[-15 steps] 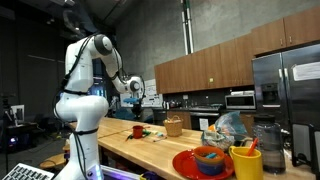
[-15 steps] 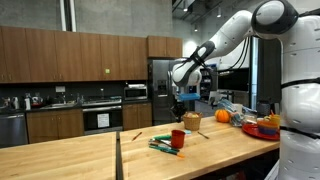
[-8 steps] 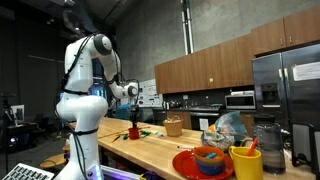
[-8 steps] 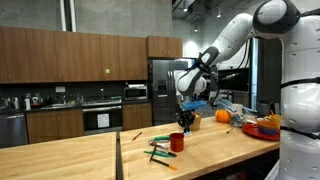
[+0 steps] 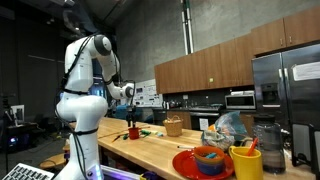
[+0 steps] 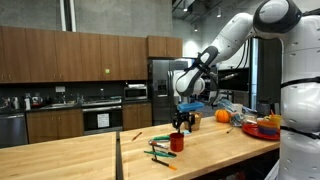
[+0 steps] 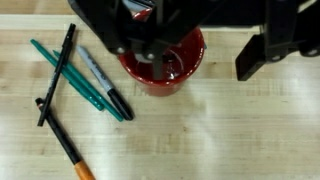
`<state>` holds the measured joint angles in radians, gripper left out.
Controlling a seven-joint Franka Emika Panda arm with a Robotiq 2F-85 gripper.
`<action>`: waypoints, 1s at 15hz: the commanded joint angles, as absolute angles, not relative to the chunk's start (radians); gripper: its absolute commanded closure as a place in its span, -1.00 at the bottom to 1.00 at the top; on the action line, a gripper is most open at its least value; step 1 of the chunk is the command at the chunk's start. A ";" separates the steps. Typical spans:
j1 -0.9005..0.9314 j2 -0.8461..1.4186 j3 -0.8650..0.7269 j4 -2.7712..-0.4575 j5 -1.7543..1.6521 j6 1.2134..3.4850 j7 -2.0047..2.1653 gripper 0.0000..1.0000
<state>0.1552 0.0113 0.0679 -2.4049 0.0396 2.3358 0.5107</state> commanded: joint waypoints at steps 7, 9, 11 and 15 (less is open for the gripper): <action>0.164 0.109 0.106 -2.384 -0.038 2.404 0.765 -0.40; 0.164 0.112 0.108 -2.377 -0.022 2.415 0.758 -0.13; 0.163 0.114 0.112 -2.370 -0.007 2.424 0.743 0.20; 0.158 0.112 0.106 -2.363 -0.025 2.429 0.740 0.84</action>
<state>0.1647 0.0801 0.1135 -2.3703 -0.0138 2.4162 0.7356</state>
